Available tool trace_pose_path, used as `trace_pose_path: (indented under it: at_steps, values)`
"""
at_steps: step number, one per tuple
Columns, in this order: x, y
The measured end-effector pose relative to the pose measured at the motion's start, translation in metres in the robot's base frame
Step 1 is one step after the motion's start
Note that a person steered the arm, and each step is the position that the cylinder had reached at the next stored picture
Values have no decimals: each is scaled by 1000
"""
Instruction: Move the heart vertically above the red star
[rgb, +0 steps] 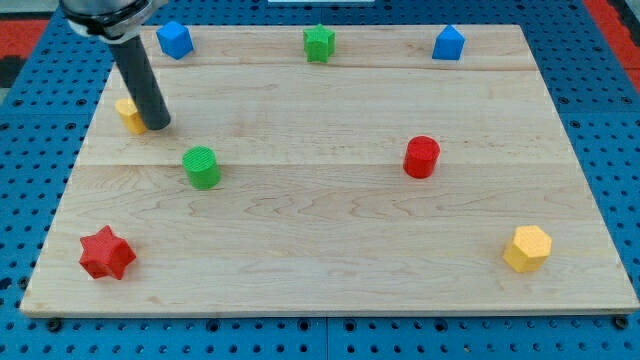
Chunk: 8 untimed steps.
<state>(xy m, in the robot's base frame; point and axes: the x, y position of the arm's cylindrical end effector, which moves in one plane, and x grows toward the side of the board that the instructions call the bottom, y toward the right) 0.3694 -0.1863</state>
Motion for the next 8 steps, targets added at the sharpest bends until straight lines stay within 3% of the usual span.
trace_pose_path:
  at_steps: [1, 2, 4, 5, 6, 8]
  values:
    - [-51, 31]
    - [-54, -41]
    - [22, -46]
    - [22, -34]
    - [22, 42]
    - [22, 52]
